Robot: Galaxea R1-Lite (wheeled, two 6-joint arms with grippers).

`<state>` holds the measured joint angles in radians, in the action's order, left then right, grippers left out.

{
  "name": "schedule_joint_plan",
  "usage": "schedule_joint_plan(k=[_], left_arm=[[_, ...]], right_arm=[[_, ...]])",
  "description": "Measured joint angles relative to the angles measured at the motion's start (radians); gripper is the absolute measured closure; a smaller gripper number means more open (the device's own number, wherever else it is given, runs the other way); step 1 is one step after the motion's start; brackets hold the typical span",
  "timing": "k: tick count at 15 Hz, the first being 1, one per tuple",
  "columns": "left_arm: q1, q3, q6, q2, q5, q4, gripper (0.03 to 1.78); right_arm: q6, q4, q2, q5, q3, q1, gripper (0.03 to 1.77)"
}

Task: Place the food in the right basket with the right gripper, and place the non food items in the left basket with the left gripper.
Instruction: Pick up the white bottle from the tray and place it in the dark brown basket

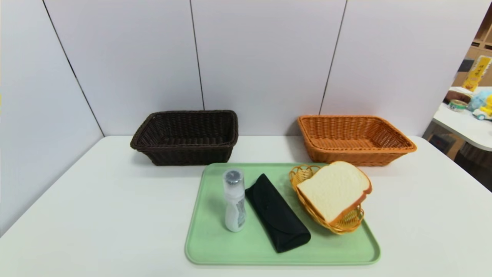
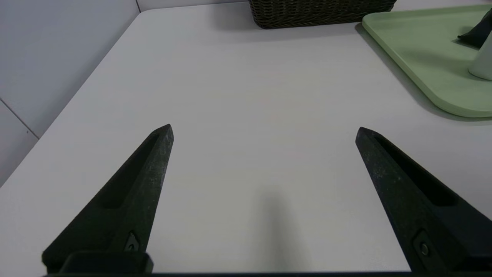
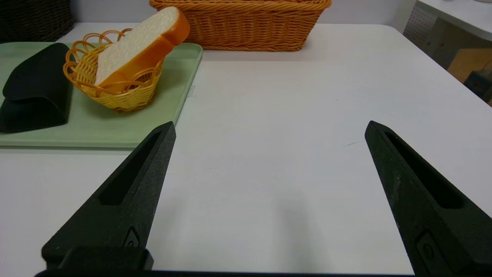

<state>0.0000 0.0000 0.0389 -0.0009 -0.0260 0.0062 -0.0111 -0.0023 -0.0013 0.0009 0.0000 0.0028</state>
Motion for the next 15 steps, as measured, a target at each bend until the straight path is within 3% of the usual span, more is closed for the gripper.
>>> schedule_joint_plan(k=[9,12,15], left_arm=[[0.000,-0.005,0.010,0.000,-0.002,-0.001,0.12],[0.000,-0.043,0.018,0.001,-0.023,0.026,0.12],[0.000,-0.153,0.017,0.011,-0.047,0.180,0.12]], right_arm=[[0.001,0.013,0.000,-0.001,-0.019,0.000,0.10],[0.040,0.152,0.001,0.020,-0.126,0.000,0.10],[0.084,0.329,0.025,0.077,-0.232,0.000,0.10]])
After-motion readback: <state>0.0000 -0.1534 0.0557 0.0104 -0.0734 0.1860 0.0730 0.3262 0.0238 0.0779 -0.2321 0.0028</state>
